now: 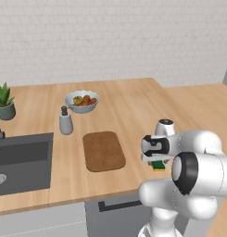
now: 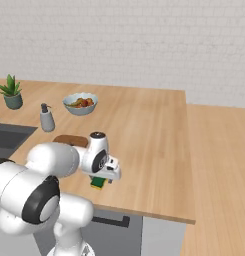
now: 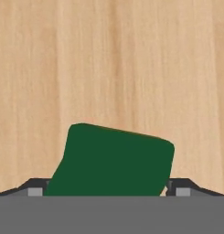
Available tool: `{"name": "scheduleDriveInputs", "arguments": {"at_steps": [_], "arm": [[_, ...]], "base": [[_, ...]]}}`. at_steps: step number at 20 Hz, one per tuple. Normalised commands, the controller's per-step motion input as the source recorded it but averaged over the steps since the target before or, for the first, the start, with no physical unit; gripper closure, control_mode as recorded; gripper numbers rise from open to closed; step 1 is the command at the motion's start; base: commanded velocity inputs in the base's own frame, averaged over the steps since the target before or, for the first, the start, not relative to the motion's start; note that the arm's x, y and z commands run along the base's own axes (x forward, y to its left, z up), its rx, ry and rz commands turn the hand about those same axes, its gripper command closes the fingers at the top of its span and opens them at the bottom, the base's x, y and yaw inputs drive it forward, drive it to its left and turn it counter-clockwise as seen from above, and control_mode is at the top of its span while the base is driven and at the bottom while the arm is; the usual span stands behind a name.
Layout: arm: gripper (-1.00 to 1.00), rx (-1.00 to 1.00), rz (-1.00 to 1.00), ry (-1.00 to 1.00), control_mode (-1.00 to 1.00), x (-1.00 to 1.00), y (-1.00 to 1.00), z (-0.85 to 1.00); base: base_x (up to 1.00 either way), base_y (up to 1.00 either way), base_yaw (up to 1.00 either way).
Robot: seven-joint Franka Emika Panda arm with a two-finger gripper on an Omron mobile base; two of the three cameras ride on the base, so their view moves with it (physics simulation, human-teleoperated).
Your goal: Pick up the sponge from the counter and clean the cutting board by briefly scrubbing or pressing down on the cutting board. Once finished, release the sponge.
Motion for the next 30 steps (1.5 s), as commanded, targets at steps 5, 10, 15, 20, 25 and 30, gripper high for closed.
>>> {"name": "scheduleDriveInputs", "arguments": {"at_steps": [5, 10, 15, 20, 25, 30], "arm": [[1.00, 0.00, -0.01, -0.04, -1.00, -0.12, 0.03, -0.53], [1.00, 0.03, 0.00, -0.27, -1.00, -0.46, 0.02, -0.09], [1.00, 0.05, 0.00, -0.21, -1.00, -0.07, 0.77, 0.38], [1.00, 0.00, 0.00, -0.06, -1.00, 0.26, 1.00, 0.87], [1.00, 0.05, 0.00, 0.01, -1.00, 0.58, 1.00, 0.74], [1.00, 0.05, 0.00, 0.05, -1.00, 0.34, 1.00, 0.25]], "base": [[0.00, 0.00, 0.00], [0.00, 0.00, 0.00], [0.00, 0.00, 0.00], [0.00, 0.00, 0.00], [0.00, 0.00, 0.00], [0.00, 0.00, 0.00]]}}
